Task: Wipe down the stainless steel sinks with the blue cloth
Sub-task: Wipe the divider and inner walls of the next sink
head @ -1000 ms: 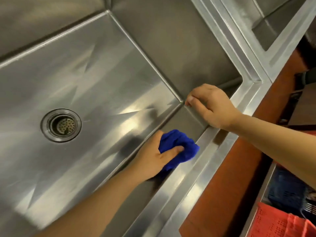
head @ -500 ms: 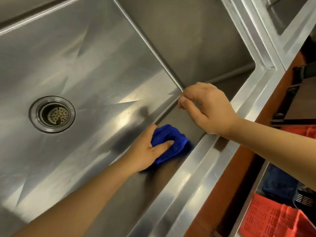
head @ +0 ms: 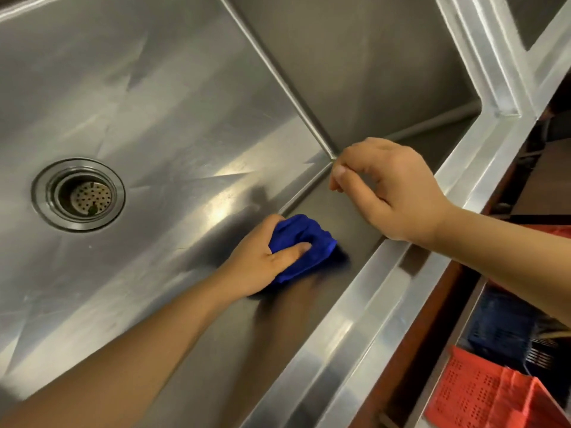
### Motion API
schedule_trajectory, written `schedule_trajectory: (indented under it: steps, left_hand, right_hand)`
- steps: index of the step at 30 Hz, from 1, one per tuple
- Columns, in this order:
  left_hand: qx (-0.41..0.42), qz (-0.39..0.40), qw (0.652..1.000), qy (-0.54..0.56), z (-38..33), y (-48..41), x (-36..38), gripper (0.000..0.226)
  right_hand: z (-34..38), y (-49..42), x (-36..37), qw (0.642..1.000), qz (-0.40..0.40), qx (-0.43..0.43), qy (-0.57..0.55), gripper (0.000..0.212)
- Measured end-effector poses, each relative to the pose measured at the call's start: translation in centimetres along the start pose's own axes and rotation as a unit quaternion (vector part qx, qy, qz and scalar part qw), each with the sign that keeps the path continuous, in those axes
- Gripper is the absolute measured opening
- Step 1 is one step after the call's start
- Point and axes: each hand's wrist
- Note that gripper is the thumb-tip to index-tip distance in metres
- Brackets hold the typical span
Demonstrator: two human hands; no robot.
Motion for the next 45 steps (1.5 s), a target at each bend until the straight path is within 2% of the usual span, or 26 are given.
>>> schedule_trajectory:
  steps: [2,4,6,7,10,11,15,19,22,27,31,34,38,42,45]
  left_hand:
    - [-0.025,-0.009,1.000,-0.013,2.2,-1.1,-0.2,0.038]
    - [-0.065,-0.007,0.998,-0.026,4.8,-1.9,-0.6,0.065]
    - [-0.092,-0.003,0.996,-0.020,6.4,-2.3,-0.5,0.078]
    - [-0.098,-0.002,0.995,-0.022,5.7,-1.9,-0.8,0.074]
    - [-0.074,0.008,0.997,-0.014,2.4,0.5,-1.2,0.037]
    - [-0.053,0.017,0.998,-0.006,1.3,1.5,-1.3,0.031]
    - [0.006,0.028,0.999,0.028,-1.2,3.8,-1.5,0.039]
    - [-0.037,-0.010,0.999,0.023,-1.0,2.7,-1.1,0.017]
    - [-0.043,-0.002,0.999,0.010,-2.1,4.1,-1.5,0.023]
    - [-0.032,0.000,0.998,0.058,-2.8,9.9,-2.4,0.036]
    - [-0.113,-0.050,0.992,0.006,-1.0,10.6,-2.6,0.022]
    - [-0.154,-0.078,0.985,0.010,-1.4,10.3,-2.4,0.023]
    - [-0.130,-0.162,0.977,0.055,-5.1,9.9,-3.5,0.024]
    - [-0.105,-0.217,0.968,0.077,-8.9,10.7,-6.6,0.030]
    - [-0.093,-0.240,0.963,0.081,-10.8,12.1,-8.7,0.035]
  right_hand:
    - [-0.1,0.2,0.0,1.000,-0.009,0.000,-0.008,0.022]
    - [-0.2,0.4,0.0,1.000,-0.024,0.005,-0.017,0.021]
    - [-0.2,0.5,0.1,0.999,-0.033,0.012,-0.022,0.021]
    - [-0.2,0.5,0.1,0.999,-0.034,0.013,-0.023,0.021]
    - [-0.1,0.4,0.0,0.999,-0.029,0.010,-0.019,0.022]
    - [-0.2,0.3,0.0,1.000,-0.026,0.008,-0.014,0.022]
    - [-0.3,0.4,0.3,1.000,-0.016,0.006,-0.008,0.023]
    - [-0.6,0.4,0.0,0.999,-0.042,0.021,-0.024,0.024]
    - [-0.4,0.5,0.0,0.999,-0.035,0.013,-0.024,0.023]
    - [-0.2,0.5,0.1,0.999,-0.046,-0.001,-0.023,0.022]
    - [-0.1,0.5,0.1,0.999,-0.043,0.005,-0.021,0.024]
    - [-0.2,0.4,0.2,1.000,-0.014,0.014,-0.012,0.030]
    - [0.6,-0.6,-0.8,0.998,0.057,-0.002,0.037,0.022]
    - [3.4,-1.9,-3.7,0.998,0.006,-0.038,0.040,0.020]
    - [5.1,-2.8,-6.2,0.992,0.001,-0.099,0.079,0.021]
Point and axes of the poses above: each hand's wrist, its own y-axis away from the middle knuckle, its own x-axis out of the palm, z = x × y, and after that the axes turned 6 degrees about -y, right-handed
